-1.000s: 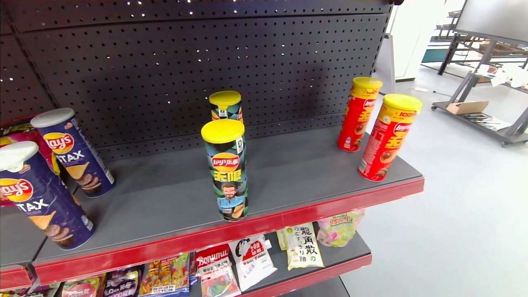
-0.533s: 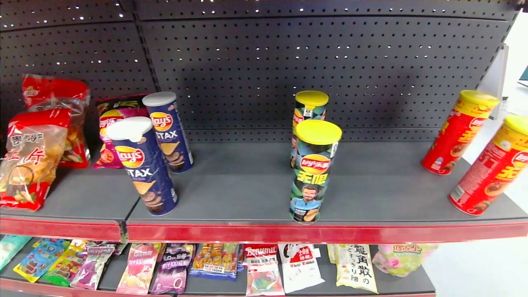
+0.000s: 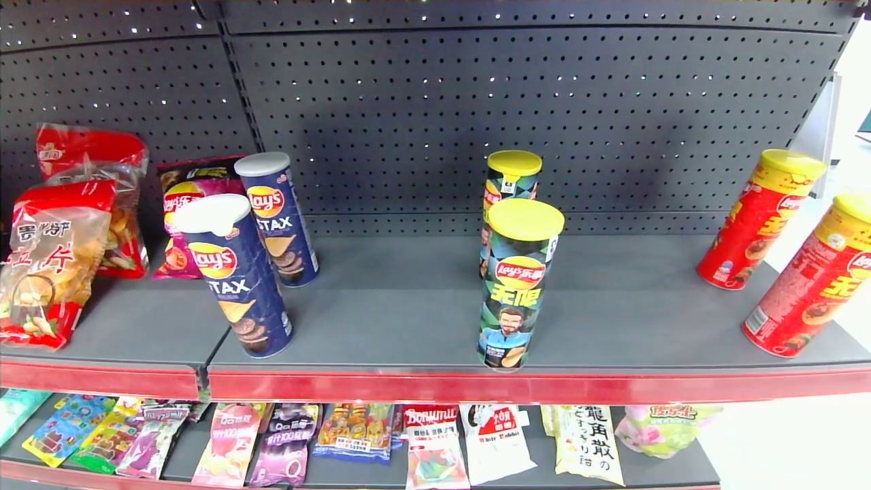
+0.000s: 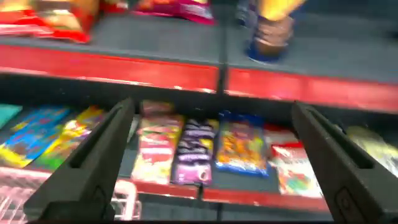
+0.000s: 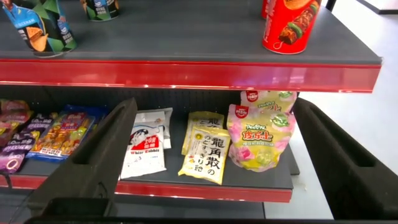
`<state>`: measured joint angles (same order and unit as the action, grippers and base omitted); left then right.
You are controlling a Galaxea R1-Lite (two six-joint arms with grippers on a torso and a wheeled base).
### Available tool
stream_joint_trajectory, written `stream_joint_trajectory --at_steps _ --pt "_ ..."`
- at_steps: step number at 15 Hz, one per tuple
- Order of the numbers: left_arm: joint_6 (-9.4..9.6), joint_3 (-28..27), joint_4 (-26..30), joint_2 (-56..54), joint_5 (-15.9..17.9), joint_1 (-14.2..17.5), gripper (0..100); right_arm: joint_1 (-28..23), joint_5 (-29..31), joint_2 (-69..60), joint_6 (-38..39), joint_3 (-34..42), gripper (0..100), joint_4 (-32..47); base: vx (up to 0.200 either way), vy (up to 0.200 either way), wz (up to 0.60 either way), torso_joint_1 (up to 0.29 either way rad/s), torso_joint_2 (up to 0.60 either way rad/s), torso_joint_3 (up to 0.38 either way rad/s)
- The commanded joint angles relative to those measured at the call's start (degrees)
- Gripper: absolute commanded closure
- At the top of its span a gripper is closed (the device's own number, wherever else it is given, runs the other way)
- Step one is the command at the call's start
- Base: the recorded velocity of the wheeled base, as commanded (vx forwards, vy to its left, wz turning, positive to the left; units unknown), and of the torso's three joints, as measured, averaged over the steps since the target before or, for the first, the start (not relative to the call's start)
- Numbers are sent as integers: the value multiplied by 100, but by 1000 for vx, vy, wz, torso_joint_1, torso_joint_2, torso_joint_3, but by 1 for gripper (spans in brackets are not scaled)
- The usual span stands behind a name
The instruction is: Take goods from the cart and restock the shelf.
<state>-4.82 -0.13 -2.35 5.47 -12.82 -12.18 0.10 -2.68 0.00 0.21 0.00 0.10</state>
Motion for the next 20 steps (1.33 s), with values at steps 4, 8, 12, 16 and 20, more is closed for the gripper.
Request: stream_joint_trajectory --at_steps 4,8,12,16,20 --pt "482 -31 112 33 1019 163 0 -1 -4 9 -3 0 0 -1 0 0 0 0 0 0" --pt "525 -31 112 24 1028 163 0 -1 -4 0 6 0 0 -1 0 0 0 0 0 0" --pt "701 -31 121 24 1124 172 0 -1 -4 0 6 0 0 -1 0 0 0 0 0 0" --pt "895 5 218 24 1696 163 0 -1 -22 9 -12 0 0 -1 0 0 0 0 0 0" --pt "701 5 226 24 1678 163 0 -1 -31 0 -12 0 0 -1 0 0 0 0 0 0"
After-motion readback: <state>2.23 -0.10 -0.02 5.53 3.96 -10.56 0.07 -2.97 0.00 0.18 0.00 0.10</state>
